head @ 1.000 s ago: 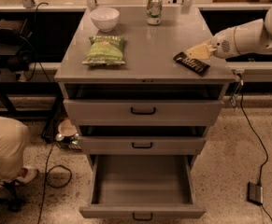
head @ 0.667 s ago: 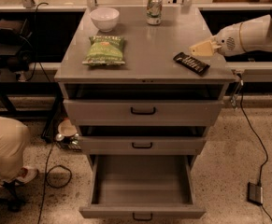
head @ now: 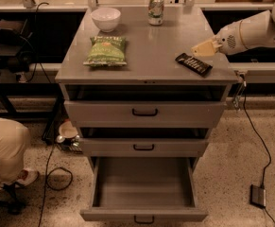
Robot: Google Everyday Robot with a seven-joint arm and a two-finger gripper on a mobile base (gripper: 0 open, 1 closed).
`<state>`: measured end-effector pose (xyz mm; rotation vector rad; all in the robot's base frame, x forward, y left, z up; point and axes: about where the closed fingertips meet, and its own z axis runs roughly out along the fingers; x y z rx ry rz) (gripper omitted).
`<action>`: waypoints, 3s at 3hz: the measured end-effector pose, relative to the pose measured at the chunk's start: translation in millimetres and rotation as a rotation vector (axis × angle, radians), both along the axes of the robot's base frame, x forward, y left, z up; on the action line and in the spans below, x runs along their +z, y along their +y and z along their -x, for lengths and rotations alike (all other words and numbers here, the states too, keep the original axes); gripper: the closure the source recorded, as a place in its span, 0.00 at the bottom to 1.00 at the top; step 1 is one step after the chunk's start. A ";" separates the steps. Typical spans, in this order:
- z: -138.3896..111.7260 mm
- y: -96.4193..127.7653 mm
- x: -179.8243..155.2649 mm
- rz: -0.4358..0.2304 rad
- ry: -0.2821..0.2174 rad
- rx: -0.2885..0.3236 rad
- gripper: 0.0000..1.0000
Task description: Place rxbar chocolate into bottom drawer
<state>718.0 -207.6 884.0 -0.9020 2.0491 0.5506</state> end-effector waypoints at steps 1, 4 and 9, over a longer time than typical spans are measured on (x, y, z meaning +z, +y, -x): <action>-6.2 -2.8 -12.2 0.044 0.032 -0.015 0.20; -20.3 -1.0 -53.2 0.121 0.134 -0.044 0.16; -20.3 -23.3 -7.6 0.121 0.031 -0.088 1.00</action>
Offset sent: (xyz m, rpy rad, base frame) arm 0.0172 -0.0153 -0.0326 -0.1148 0.0929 -0.0571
